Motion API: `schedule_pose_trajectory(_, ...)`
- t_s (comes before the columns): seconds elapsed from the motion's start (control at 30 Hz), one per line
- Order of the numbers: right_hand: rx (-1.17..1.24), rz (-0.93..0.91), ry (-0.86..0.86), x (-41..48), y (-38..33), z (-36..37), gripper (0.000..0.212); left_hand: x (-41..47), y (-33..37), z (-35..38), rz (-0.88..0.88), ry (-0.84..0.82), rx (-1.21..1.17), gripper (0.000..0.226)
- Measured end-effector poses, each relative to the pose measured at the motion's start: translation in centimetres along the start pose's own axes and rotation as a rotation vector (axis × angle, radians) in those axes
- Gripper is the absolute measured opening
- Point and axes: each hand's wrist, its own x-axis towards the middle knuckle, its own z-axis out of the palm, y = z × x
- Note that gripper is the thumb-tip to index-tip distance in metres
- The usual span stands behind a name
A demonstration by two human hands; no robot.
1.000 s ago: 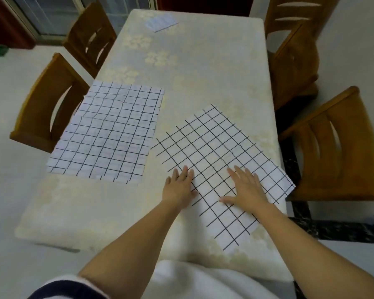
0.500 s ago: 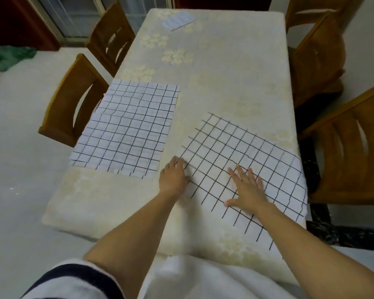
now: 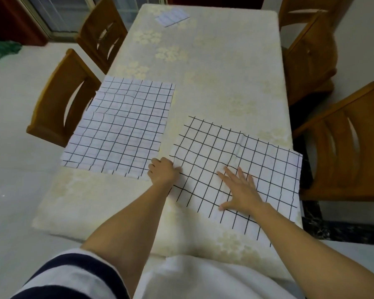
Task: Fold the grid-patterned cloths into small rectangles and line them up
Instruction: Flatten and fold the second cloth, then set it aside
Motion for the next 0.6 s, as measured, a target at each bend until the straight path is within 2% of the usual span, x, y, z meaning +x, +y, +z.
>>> schedule_pose_trajectory(0.1,-0.001,-0.005,0.001,0.0,0.1,0.1,0.127,0.2,-0.1,-0.2,0.001,0.025,-0.030,0.073)
schedule_pose_trajectory(0.17,-0.007,-0.014,-0.010,0.0,0.0,0.0,0.127,0.6,-0.1,-0.2,-0.034,-0.006,-0.057,0.073)
schedule_pose_trajectory(0.27,-0.011,-0.035,-0.020,0.1,0.0,-0.1,0.129,1.0,-0.2,-0.4,-0.046,-0.011,-0.108,0.051)
schedule_pose_trajectory(0.37,-0.021,-0.059,-0.033,0.3,-0.4,-0.1,0.131,1.0,-0.5,-0.9,-0.016,-0.033,-0.364,0.026)
schedule_pose_trajectory(0.5,-0.020,-0.092,-0.051,0.8,-1.5,-0.1,0.131,0.2,-1.9,-2.4,0.089,0.029,-0.584,0.019)
schedule_pose_trajectory(0.6,0.039,-0.094,-0.001,1.3,-2.8,0.0,0.119,-0.7,-4.1,-4.0,0.149,0.096,-0.635,0.020)
